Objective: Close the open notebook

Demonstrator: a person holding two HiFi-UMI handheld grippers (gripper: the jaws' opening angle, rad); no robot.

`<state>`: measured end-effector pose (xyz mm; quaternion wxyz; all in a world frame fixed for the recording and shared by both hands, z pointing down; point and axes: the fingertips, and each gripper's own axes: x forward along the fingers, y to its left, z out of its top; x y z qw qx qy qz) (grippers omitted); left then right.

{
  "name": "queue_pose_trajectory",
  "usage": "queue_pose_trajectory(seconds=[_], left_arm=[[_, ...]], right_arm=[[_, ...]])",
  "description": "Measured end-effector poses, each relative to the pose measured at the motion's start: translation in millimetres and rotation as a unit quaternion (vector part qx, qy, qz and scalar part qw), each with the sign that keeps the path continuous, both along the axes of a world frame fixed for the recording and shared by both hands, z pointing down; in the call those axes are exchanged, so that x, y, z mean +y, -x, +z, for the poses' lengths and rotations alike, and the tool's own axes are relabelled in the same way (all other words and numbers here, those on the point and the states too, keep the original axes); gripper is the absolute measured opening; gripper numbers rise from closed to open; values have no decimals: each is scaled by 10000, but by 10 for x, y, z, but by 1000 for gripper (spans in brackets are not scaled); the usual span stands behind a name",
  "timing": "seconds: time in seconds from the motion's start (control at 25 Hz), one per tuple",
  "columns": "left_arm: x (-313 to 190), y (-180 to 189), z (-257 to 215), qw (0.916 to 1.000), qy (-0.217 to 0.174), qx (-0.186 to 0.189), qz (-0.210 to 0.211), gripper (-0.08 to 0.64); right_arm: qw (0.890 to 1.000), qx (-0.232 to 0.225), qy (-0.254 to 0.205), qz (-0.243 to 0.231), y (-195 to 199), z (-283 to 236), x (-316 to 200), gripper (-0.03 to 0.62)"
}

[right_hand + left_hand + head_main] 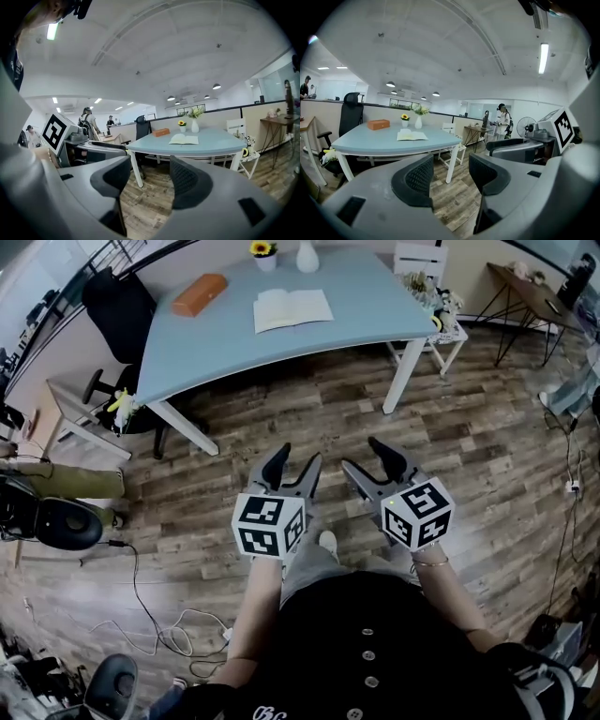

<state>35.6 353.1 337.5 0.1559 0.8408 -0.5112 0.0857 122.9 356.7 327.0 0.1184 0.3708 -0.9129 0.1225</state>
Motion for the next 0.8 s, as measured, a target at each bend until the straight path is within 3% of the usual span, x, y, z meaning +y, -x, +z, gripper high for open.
queue_pose_trajectory(seconds=[0.24,0.48,0.8], left_arm=[[-366,198,44,9996,19,8,289,216],[-602,183,96,9990,93,38,447,216],[-933,222,140,9989,115,62,446,216]], right_arm=[[9997,35,2,234,191,24,-334,241],[9990,90,111,413,124,81,-574,235],[9995,60,142,273,265,132,-1006,231]])
